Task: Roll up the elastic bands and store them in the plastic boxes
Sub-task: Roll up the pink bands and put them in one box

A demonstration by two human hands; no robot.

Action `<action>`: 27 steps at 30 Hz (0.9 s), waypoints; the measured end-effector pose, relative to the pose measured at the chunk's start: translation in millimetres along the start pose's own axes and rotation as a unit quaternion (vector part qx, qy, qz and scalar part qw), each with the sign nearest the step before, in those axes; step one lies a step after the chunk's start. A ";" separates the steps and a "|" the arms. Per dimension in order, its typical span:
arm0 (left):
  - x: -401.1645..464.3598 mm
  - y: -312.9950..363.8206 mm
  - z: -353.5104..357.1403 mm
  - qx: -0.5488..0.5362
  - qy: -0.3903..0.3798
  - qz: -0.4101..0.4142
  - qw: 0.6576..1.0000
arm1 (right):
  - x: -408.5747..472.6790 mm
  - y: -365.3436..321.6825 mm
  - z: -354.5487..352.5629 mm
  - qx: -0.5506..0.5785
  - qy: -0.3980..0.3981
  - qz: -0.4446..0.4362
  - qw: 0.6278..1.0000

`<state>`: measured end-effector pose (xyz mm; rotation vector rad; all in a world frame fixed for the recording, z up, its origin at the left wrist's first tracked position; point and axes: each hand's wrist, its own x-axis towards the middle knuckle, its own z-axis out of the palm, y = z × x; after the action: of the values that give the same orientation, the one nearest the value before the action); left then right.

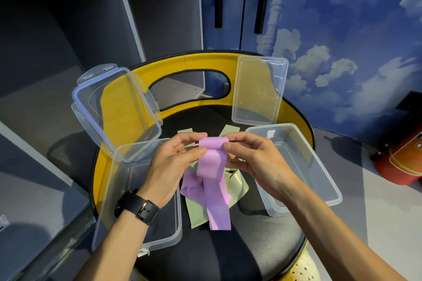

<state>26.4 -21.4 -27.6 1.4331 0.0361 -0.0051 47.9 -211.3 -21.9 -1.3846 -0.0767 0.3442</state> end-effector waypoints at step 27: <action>-1.0 -0.3 1.1 0.007 -0.029 -0.024 0.999 | 1.3 -0.8 -1.7 0.015 -0.006 0.022 1.000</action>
<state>25.4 -22.6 -27.7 1.4443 0.0230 -0.0854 49.8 -212.7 -21.6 -1.3563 -0.0502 0.3885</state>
